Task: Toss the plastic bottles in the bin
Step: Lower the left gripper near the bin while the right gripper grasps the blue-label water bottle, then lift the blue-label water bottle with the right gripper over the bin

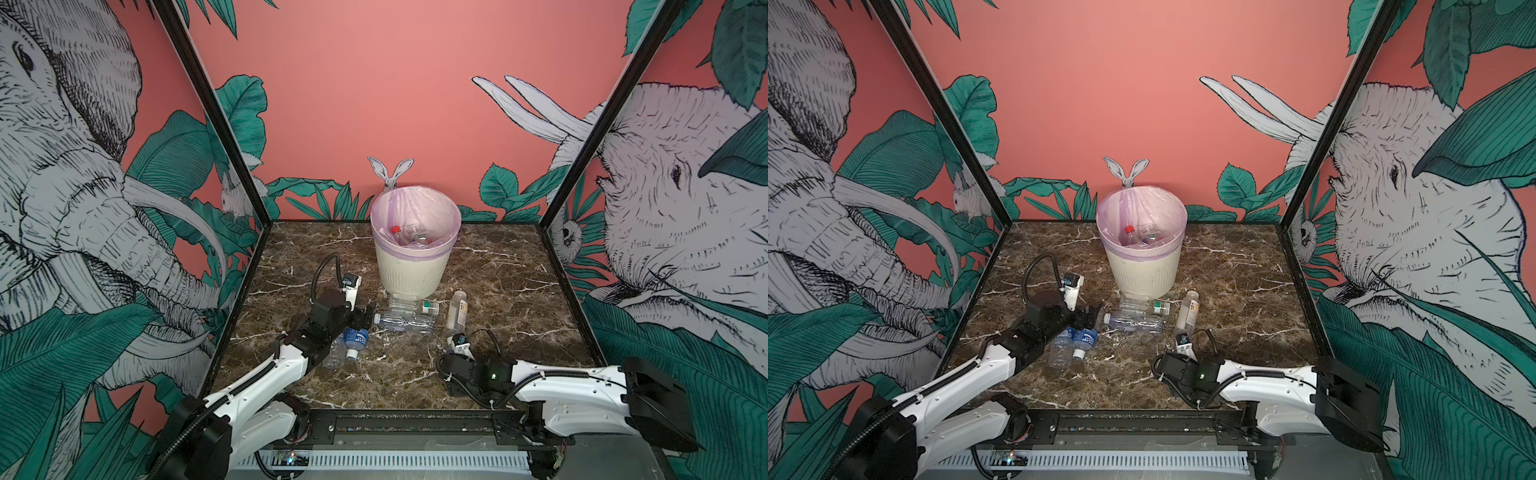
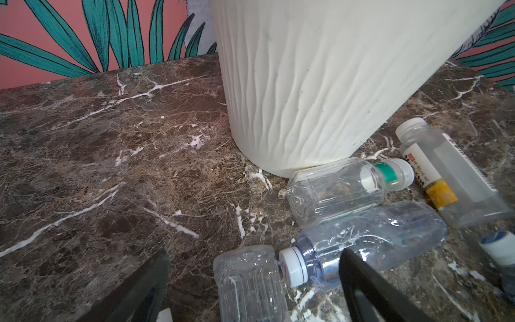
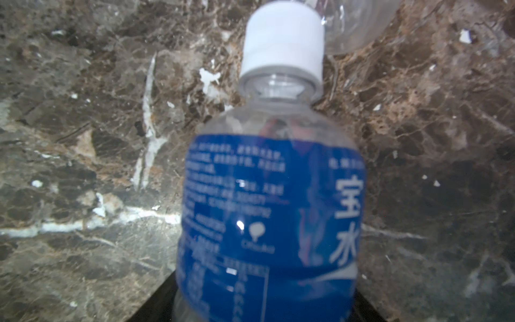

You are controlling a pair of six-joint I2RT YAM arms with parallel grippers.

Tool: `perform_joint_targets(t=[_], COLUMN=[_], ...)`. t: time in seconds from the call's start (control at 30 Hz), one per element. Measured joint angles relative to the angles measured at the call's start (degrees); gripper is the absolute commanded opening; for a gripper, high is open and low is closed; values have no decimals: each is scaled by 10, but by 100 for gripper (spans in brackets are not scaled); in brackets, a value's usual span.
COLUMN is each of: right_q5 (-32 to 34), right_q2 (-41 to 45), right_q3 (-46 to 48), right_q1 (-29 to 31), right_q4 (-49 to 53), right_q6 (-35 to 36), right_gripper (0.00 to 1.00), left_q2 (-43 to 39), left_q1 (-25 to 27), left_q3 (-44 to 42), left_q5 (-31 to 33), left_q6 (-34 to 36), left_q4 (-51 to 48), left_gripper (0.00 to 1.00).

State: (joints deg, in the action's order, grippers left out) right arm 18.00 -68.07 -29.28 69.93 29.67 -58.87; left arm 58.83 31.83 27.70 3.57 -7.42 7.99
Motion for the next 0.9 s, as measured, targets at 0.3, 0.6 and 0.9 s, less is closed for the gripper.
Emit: perform_joint_targets(t=[0.3, 0.6, 0.9], right_q5=[35, 121, 215], right_q2=[13, 69, 124], right_q3=[-6, -31, -91], right_q1=[35, 89, 103], right_q4=[7, 10, 15], right_q6=[6, 27, 114], right_gripper=[57, 58, 62], left_q2=[13, 18, 24], left_q1=[0, 0, 0], left_q3=[0, 0, 0], left_q5=[2, 2, 1], left_q6=[0, 0, 0], left_q4=[0, 1, 1], left_gripper=[96, 96, 96])
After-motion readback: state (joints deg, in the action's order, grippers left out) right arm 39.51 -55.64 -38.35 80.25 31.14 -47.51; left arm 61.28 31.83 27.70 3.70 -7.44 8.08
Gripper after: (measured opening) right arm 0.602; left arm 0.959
